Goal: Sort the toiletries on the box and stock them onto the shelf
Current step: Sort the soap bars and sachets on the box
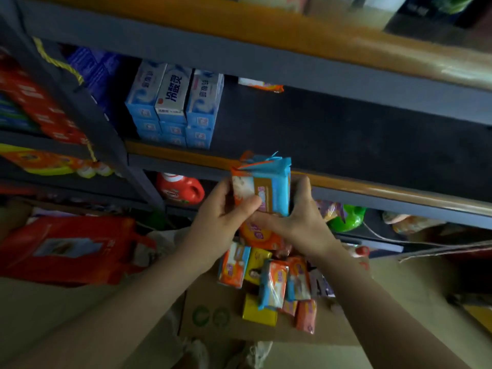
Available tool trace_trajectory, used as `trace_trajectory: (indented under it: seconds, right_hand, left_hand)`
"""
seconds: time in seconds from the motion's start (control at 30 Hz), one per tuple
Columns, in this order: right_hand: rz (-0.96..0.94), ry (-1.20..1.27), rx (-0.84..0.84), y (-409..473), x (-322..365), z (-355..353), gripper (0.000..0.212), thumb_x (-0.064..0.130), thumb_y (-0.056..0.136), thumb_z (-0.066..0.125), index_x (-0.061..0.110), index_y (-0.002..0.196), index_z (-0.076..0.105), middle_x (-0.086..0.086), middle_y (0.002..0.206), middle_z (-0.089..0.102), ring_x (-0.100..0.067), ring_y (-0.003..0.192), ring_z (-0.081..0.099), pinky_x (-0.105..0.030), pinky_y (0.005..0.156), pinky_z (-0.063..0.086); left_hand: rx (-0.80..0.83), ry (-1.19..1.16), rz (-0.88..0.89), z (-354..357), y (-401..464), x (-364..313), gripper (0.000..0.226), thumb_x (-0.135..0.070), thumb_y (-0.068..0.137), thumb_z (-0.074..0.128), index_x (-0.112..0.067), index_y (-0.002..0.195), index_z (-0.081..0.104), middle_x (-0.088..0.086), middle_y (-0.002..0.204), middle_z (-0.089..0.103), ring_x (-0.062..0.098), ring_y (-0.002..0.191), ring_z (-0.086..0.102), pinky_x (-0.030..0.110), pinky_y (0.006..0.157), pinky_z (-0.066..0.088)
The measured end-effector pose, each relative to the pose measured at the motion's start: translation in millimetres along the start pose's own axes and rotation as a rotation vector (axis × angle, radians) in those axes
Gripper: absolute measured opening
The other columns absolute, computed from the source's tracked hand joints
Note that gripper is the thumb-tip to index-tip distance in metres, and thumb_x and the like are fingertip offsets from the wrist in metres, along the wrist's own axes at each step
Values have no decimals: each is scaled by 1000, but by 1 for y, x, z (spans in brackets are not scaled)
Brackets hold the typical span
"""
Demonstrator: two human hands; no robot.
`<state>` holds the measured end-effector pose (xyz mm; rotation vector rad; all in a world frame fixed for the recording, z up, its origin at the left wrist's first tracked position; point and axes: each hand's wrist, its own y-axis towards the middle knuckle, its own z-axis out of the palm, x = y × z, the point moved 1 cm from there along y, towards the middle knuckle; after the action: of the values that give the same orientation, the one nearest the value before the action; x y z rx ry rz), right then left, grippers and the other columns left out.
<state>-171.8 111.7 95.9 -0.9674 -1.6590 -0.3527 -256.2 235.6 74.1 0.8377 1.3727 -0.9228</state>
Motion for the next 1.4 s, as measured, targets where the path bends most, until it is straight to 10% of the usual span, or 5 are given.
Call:
trace_trajectory:
  seconds: [0.3, 0.5, 0.77, 1.1, 1.4]
  right_hand:
    - [5, 762, 209, -1, -27, 32, 109, 71, 54, 73, 13, 137, 33, -11, 126, 56, -20, 112, 59, -37, 91, 53]
    - [86, 770, 111, -13, -45, 25, 31, 4, 76, 65, 7, 107, 58, -6, 97, 70, -24, 93, 67, -36, 78, 56]
    - [-68, 531, -63, -12, -47, 16, 46, -12, 71, 69, 23, 99, 60, 5, 112, 58, -9, 105, 60, -25, 85, 53]
    - [241, 916, -1, -22, -61, 15, 83, 48, 35, 92, 14, 104, 60, -3, 88, 73, -18, 78, 71, -36, 65, 59]
    - [620, 1127, 36, -37, -63, 31, 52, 50, 92, 37, 10, 119, 56, -3, 70, 69, -12, 54, 65, -22, 46, 51]
  left_hand:
    - [61, -64, -88, -18, -16, -3, 39, -38, 73, 67, -25, 109, 57, -5, 104, 70, 12, 96, 67, 26, 77, 54]
    - [130, -72, -16, -51, -24, -3, 54, -44, 62, 79, -26, 107, 53, -14, 97, 69, 4, 92, 65, 21, 76, 53]
    - [229, 421, 144, -76, -16, 2, 47, -32, 65, 75, -58, 96, 50, -32, 100, 58, -7, 101, 54, 14, 89, 42]
    - [88, -696, -589, -62, -25, 35, 69, -41, 39, 92, -19, 101, 72, 3, 95, 73, 18, 86, 70, 36, 69, 58]
    - [99, -992, -793, -49, -36, 59, 87, -28, 51, 89, -3, 126, 53, 10, 88, 66, 20, 73, 66, 33, 67, 56]
